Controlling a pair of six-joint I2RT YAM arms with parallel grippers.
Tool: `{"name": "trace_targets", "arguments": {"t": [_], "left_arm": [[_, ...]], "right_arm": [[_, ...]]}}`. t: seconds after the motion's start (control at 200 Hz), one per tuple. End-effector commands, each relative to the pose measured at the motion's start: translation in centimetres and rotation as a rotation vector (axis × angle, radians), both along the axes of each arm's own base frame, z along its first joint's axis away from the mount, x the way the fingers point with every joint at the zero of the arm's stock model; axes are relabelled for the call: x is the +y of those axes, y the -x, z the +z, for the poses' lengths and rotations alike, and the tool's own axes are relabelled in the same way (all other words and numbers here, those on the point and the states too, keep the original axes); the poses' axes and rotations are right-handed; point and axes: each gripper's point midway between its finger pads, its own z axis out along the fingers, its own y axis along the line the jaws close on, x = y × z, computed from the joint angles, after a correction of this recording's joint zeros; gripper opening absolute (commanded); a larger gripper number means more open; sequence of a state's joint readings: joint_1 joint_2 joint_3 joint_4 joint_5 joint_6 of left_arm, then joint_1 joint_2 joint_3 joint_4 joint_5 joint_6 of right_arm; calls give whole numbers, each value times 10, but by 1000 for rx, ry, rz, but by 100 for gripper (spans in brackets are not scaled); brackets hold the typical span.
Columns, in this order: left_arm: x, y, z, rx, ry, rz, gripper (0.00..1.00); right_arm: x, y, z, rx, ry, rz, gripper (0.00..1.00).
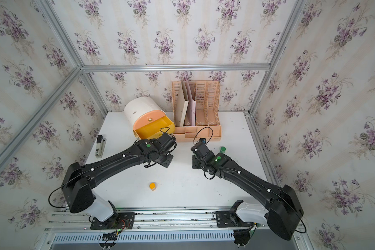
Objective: Put the paint cans in the drawer according to color
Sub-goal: Pick up the paint can at the center of the board, then place the paint can in the storage box.
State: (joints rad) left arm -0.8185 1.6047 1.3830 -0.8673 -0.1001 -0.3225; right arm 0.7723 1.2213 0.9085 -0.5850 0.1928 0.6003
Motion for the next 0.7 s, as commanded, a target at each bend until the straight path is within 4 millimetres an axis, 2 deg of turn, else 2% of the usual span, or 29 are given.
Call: {"name": "trace_targets", "arguments": {"t": [0.0, 0.235, 0.4, 0.555, 0.694], "left_arm": [[11, -1, 31, -29, -61, -41, 28], [4, -21, 93, -123, -9, -46, 28], [11, -52, 126, -221, 21, 4, 29], [10, -85, 137, -264, 41, 12, 28], [18, -118, 130, -244, 37, 57, 28]], "right_arm": [[-3, -1, 6, -16, 10, 2, 51], [-2, 0, 11, -29, -7, 10, 50], [-2, 2, 11, -31, -14, 14, 50], [1, 2, 14, -32, -29, 26, 50], [1, 2, 16, -36, -38, 26, 49]]}}
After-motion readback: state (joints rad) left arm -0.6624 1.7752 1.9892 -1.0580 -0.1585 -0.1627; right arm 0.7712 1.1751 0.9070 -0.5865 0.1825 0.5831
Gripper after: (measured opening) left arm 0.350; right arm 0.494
